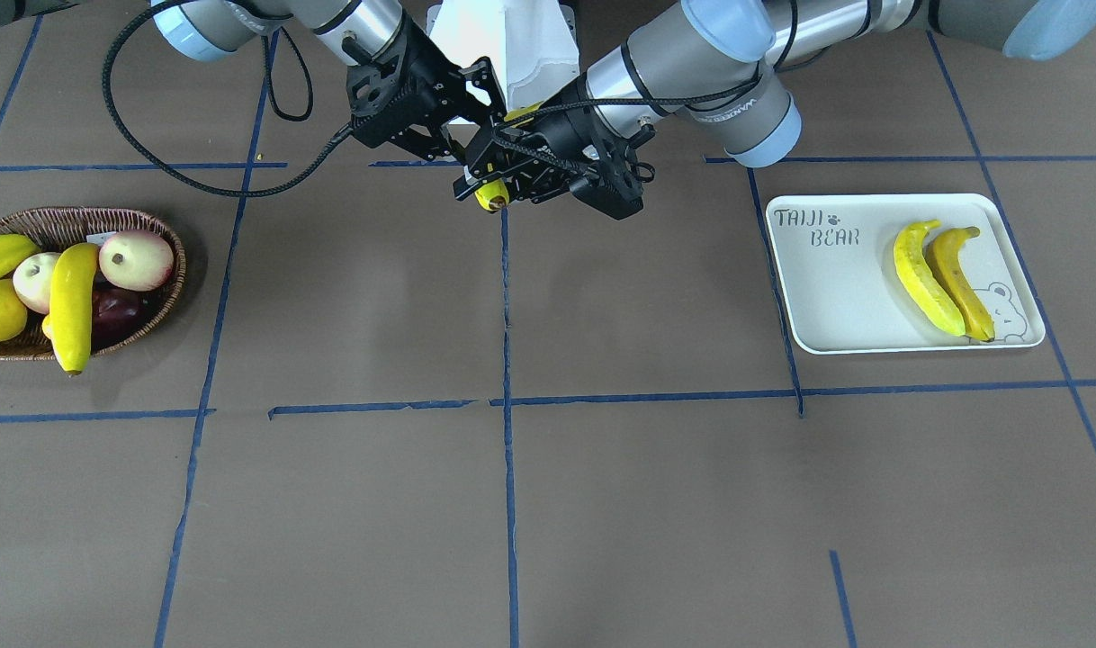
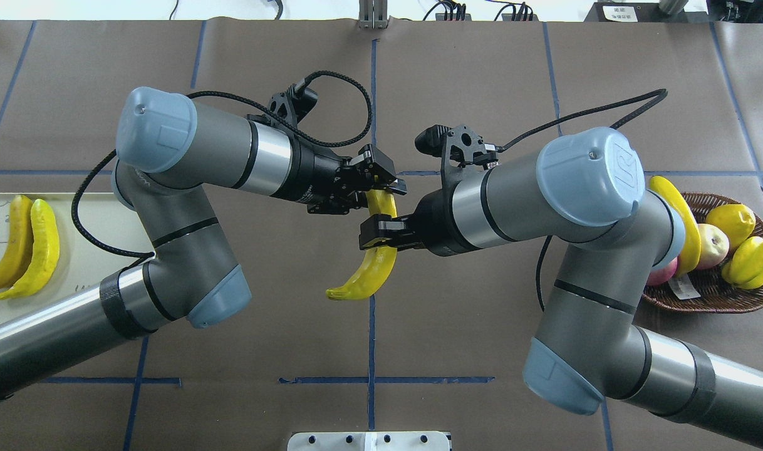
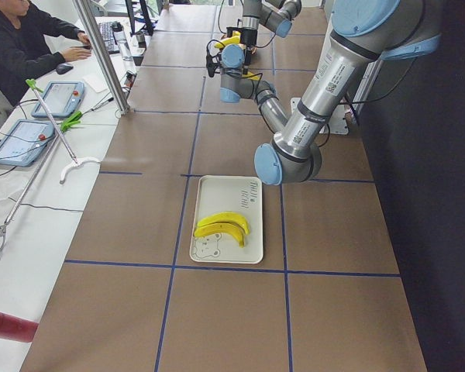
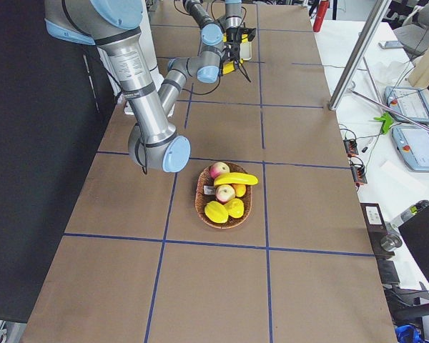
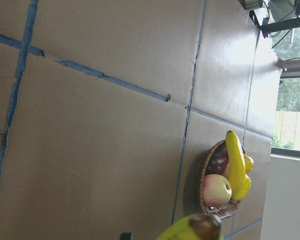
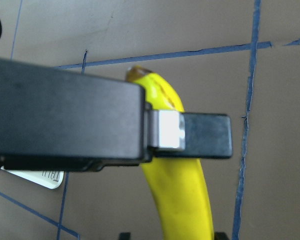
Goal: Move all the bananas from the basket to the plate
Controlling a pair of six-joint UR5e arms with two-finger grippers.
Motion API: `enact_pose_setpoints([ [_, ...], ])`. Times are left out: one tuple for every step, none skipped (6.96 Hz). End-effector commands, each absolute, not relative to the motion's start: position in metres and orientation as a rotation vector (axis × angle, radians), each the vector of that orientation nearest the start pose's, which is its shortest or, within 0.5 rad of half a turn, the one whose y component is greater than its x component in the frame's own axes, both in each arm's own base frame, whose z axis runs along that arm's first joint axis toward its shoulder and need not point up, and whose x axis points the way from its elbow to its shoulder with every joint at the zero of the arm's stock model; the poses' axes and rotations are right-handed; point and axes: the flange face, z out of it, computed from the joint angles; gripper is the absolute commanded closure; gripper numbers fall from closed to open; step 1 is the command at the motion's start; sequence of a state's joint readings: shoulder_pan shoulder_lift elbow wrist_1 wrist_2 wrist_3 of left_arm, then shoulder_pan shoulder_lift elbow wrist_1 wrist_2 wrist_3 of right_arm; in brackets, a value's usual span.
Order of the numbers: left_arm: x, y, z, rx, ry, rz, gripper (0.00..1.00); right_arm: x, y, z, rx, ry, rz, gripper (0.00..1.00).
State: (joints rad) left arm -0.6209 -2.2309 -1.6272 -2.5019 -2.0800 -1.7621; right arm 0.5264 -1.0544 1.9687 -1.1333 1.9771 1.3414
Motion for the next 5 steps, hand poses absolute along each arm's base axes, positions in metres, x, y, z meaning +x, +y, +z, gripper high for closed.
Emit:
enact_pose_setpoints([
  [0.467, -0.439, 0.136, -0.036, 1.640, -0.204, 1.00, -0.430, -0.360, 0.139, 0.165, -1.374, -0.010, 0.00],
  [0.467, -0.439, 0.136, -0.036, 1.640, -0.204, 1.00, -0.429, -0.360, 0.138, 0.165, -1.375, -0.008, 0.00],
  [0.467, -0.440, 0.136, -0.041, 1.637, -0.211, 1.00, -0.428, -0.361, 0.138, 0.167, -1.376, -0.007, 0.00],
  [0.465, -0.442, 0.136, -0.041, 1.635, -0.216, 1.00, -0.422, -0.359, 0.135, 0.173, -1.384, -0.007, 0.00],
  [0.463, -0.445, 0.137, -0.038, 1.631, -0.223, 1.00, -0.417, -0.360, 0.134, 0.170, -1.388, -0.010, 0.00],
])
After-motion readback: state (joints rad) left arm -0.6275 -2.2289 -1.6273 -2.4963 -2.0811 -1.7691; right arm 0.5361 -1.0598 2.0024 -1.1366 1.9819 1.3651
